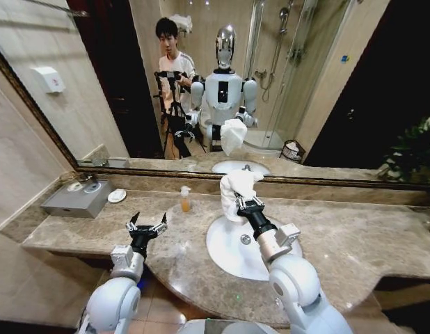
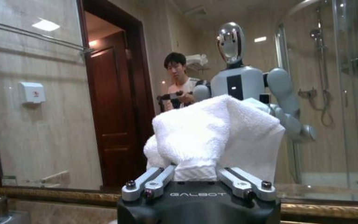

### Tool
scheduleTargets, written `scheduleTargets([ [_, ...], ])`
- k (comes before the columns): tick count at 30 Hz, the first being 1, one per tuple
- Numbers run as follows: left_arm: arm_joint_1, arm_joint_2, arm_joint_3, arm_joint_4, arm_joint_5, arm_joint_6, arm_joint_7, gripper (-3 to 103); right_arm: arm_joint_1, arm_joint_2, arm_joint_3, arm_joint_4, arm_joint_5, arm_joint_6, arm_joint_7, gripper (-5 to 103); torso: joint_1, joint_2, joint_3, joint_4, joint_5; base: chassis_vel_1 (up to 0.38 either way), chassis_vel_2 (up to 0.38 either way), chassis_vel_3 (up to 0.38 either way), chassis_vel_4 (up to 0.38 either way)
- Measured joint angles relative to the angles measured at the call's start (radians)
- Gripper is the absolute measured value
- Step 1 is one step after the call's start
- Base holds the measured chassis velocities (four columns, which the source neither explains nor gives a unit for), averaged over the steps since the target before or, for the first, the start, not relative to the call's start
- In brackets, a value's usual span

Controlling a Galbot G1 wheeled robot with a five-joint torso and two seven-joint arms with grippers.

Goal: Pick up the towel from the sink counter and wipe the mirror surface.

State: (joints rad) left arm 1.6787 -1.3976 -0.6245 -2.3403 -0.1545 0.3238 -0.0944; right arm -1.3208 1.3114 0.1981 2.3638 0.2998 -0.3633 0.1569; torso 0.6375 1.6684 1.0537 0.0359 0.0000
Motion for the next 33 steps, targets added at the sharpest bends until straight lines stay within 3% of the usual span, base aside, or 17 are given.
scheduleTargets([
  [33,0.0,0.0,0.0,0.0,0.0,0.0,0.0,100,-0.035,-0.015,0.062,-0.008,0.028,0.019,-0.021,12,0.0,0.0,0.0,0.0,0.0,-0.137,-0.139,0.143,0.135],
])
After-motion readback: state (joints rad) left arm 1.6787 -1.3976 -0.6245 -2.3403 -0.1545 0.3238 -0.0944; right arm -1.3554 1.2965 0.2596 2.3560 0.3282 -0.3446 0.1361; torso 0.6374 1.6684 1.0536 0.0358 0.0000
